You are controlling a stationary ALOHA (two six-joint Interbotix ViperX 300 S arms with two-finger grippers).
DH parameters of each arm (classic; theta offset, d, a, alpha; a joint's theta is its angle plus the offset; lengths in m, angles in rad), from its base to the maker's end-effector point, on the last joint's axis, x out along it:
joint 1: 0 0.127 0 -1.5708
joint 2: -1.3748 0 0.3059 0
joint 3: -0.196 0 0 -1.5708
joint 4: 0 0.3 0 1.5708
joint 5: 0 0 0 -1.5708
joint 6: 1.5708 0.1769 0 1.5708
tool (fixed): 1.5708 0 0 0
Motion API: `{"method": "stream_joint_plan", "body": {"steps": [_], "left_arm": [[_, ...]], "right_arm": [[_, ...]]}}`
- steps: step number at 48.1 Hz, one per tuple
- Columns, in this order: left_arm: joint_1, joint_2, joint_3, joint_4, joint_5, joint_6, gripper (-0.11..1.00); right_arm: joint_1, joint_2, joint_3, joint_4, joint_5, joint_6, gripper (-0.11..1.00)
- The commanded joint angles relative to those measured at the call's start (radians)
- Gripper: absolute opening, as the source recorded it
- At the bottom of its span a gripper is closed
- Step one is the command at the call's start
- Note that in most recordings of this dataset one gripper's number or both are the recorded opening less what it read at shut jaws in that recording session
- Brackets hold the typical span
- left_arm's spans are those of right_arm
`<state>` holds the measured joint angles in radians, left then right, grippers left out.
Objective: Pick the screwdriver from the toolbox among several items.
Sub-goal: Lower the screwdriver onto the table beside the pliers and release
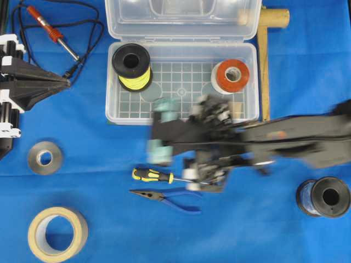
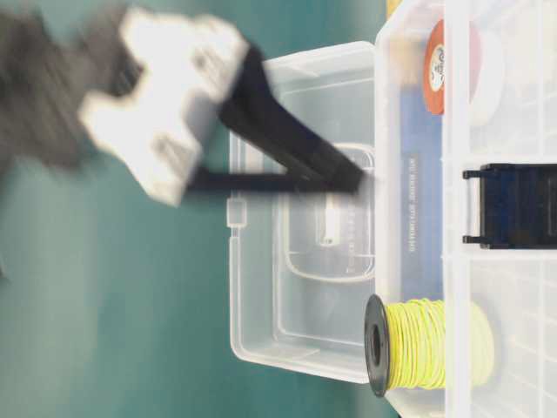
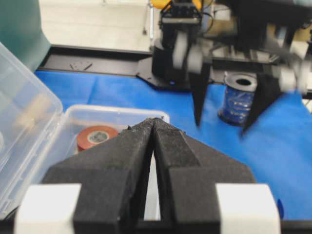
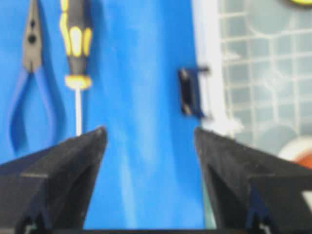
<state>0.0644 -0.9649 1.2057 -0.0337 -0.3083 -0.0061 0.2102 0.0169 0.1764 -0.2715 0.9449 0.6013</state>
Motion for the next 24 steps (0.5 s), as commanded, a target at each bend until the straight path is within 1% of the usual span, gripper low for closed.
{"method": "stream_joint_plan", "body": {"steps": [1,5,6,13,19,20,24], "left_arm": [[0.003,0.003,-0.011,-0.002,-0.005,-0.002,0.0],[0.003,0.002,-0.009,-0.002,-0.006,-0.002,0.0],[0.003,0.002,-0.009,-0.002,-0.005,-0.002,0.0],[0.003,0.002,-0.008,-0.002,-0.006,-0.005,0.0],[0.003,0.002,-0.006,-0.002,-0.006,-0.009,0.0],[0.002,0.002,-0.006,-0.002,-0.006,-0.009,0.0],[0.002,0.002,-0.005,-0.002,-0.008,-0.009,0.0]], "right_arm": [[0.008,-0.132,0.098,-0.02,-0.072,0.008,0.72],[0.008,-0.238,0.225,-0.032,-0.181,0.029,0.72],[0.008,-0.279,0.27,-0.04,-0.222,0.037,0.72],[0.008,-0.489,0.471,-0.075,-0.376,0.074,0.72],[0.008,-0.658,0.63,-0.106,-0.466,0.086,0.72],[0.008,-0.695,0.669,-0.112,-0.486,0.086,0.72],[0.008,-0.788,0.756,-0.121,-0.537,0.086,0.72]]}}
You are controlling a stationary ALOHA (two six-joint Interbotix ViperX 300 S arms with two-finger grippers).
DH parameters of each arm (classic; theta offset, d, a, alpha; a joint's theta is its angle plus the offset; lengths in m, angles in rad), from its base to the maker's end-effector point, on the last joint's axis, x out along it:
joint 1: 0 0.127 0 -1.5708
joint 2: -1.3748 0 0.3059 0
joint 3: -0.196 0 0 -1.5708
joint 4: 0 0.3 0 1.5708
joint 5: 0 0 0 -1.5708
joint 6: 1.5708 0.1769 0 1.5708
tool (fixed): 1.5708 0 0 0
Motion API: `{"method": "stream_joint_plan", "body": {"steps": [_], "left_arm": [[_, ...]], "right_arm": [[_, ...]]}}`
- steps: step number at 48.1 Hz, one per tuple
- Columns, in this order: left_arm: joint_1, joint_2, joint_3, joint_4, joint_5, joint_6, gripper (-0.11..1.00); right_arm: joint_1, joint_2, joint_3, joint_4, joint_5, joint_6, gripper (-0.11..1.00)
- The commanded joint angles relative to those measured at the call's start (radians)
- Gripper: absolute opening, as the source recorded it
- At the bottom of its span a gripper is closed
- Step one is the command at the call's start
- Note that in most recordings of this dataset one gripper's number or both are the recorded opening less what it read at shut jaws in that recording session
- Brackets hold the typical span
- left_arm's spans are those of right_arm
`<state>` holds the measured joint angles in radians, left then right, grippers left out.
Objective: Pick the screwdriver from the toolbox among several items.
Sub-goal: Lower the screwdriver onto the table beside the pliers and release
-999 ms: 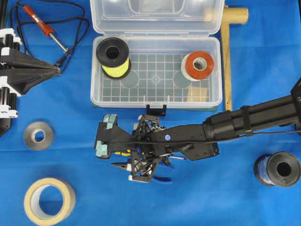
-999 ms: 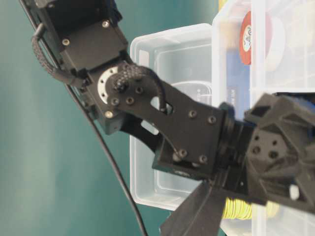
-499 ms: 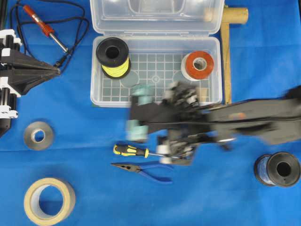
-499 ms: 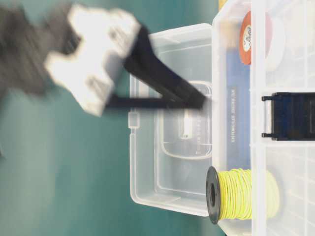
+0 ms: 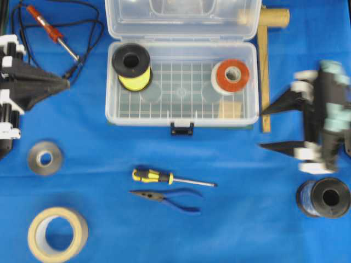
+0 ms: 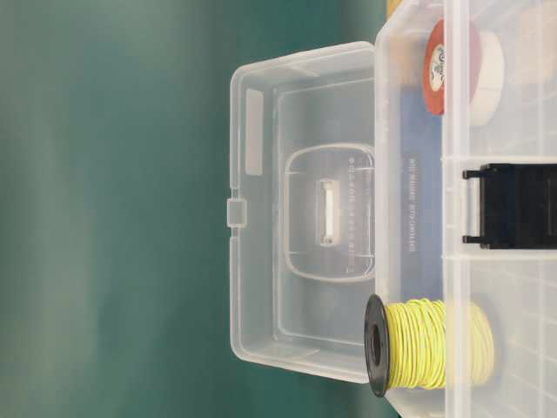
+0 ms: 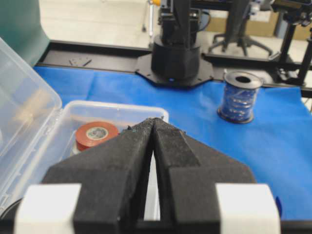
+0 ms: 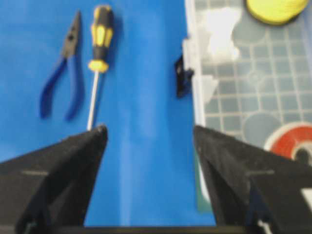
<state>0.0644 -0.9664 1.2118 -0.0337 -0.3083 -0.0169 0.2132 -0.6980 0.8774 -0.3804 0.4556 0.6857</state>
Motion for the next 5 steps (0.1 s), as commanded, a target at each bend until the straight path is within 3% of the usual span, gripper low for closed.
{"method": "stream_joint_plan", "body": {"steps": [1,5], "left_arm": [[0.003,0.003,-0.011,-0.002,-0.008,0.002,0.0],[0.003,0.005,-0.011,-0.002,-0.011,0.002,0.0]], "right_arm": [[0.005,-0.095,0.074,-0.015,-0.06,0.002,0.72],[0.005,-0.17,0.14,-0.025,-0.101,0.002,0.72]]}}
